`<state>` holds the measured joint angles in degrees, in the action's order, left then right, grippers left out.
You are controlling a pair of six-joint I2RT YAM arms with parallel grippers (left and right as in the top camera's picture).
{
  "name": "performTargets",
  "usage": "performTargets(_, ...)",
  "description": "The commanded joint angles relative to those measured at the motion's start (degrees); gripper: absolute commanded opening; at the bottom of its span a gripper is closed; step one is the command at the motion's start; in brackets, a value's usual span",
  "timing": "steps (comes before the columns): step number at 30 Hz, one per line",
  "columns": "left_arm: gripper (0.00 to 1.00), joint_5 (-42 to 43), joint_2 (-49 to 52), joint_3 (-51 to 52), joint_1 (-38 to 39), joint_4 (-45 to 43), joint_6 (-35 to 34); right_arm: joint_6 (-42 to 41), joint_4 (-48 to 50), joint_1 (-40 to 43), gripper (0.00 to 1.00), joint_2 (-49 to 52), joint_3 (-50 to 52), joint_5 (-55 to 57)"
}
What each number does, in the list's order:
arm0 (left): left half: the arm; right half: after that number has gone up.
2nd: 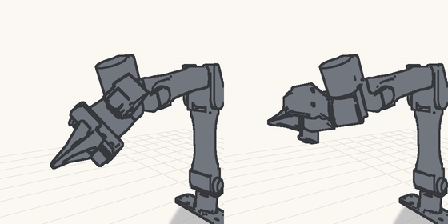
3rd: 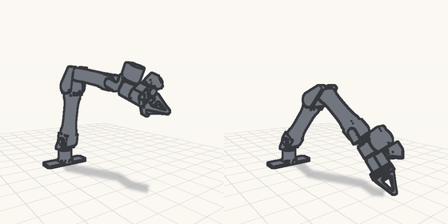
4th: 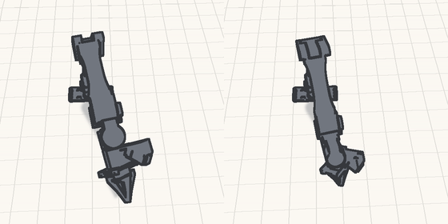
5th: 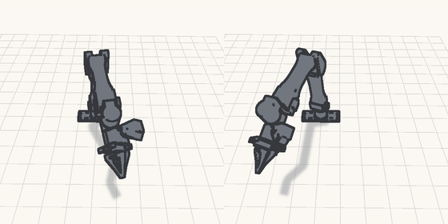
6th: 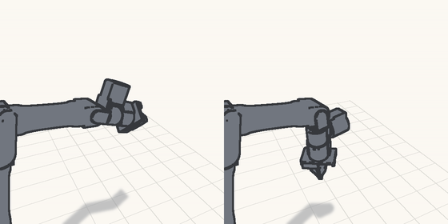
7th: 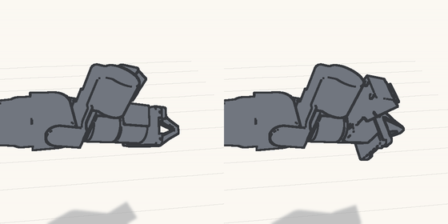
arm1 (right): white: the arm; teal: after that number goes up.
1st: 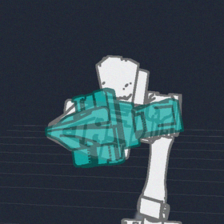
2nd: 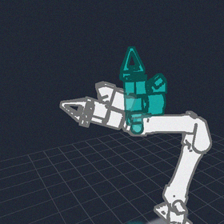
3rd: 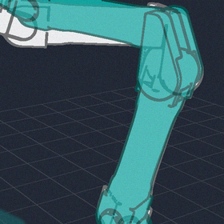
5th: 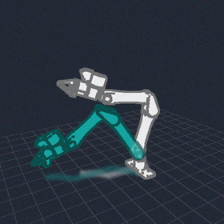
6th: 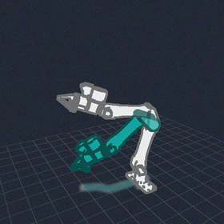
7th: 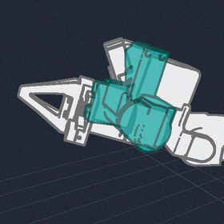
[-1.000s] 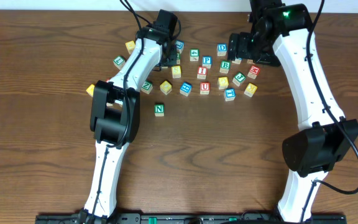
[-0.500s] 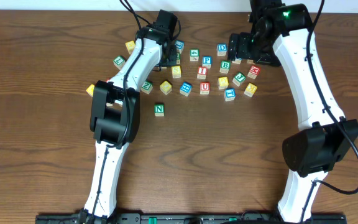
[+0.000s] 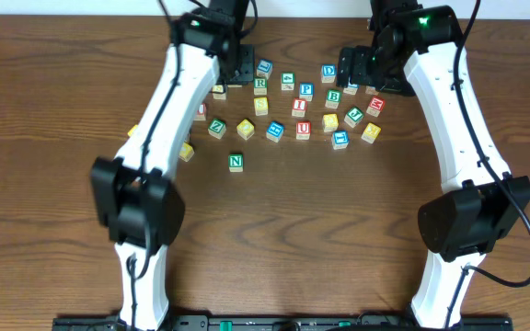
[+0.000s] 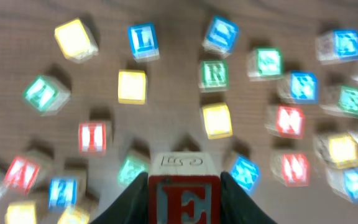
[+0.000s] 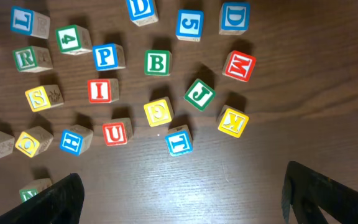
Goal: Spell out NEURIPS
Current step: 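Close the left gripper on the red E block and lift, then carry the red E block down and set it right of the N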
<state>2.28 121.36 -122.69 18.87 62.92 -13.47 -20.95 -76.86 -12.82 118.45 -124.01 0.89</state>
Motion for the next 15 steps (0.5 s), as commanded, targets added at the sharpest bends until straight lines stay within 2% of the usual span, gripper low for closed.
performTargets(1, 0.29, 3.30, 0.74, -0.15, 1.75, 5.38, -0.44, 0.44, 0.24, 0.00, 0.99, -0.04, 0.33, 0.55)
performTargets(8, 0.29, 3.28, 1.11, 0.61, 5.16, 17.31, -0.76, 0.46, 0.28, 0.09, 0.99, -0.04, 0.33, 2.05)
performTargets(15, 0.28, 3.30, 1.11, 1.97, 6.88, 21.22, -2.32, 0.48, 0.46, 0.15, 0.99, -0.04, 0.33, 3.74)
